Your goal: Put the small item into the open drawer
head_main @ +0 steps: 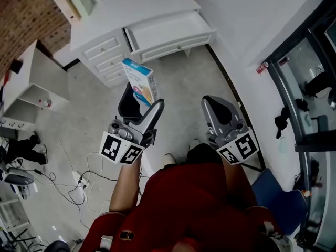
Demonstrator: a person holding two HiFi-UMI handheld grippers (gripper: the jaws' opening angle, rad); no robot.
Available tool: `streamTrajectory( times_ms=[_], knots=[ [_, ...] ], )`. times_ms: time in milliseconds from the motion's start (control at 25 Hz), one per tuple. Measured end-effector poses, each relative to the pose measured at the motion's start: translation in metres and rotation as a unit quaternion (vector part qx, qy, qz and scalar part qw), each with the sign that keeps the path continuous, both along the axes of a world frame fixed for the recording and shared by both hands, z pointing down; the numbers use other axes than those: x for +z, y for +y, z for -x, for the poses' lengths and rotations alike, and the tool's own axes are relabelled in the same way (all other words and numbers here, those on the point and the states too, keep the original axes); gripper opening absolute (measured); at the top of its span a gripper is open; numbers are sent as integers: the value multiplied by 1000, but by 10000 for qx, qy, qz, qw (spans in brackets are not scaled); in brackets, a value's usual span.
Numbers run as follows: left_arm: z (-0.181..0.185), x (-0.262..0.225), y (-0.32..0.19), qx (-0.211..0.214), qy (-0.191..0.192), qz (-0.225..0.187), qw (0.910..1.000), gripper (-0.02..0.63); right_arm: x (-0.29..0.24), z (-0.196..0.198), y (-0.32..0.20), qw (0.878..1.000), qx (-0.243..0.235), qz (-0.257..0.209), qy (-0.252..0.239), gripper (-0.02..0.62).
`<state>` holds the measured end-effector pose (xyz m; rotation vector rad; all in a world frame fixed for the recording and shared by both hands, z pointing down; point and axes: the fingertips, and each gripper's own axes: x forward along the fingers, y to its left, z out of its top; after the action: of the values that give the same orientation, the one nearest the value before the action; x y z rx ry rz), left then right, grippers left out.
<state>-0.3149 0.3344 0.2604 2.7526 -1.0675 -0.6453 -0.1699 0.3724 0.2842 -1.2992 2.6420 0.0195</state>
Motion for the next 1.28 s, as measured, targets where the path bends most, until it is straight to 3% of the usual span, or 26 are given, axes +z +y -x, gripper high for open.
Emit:
streamTrajectory(
  times_ms=[400,680,1000,1280],
  knots=[
    [-29,11,-93,-51,-279,62,9996,426,15,-40,-97,9999,112,-66,-94,11],
    [-86,16,-201,-239,-657,126,9975,428,19,-106,-209,9998,37,-177,5,11],
    [-157,43,-318,-453,-989,457,9930,427,33,-182,-319,9998,-207,5,6,11],
    [-191,74,-396,-479,-1370,813,9861,428,50,-218,-386,9994,-222,252,-51,11]
  ],
)
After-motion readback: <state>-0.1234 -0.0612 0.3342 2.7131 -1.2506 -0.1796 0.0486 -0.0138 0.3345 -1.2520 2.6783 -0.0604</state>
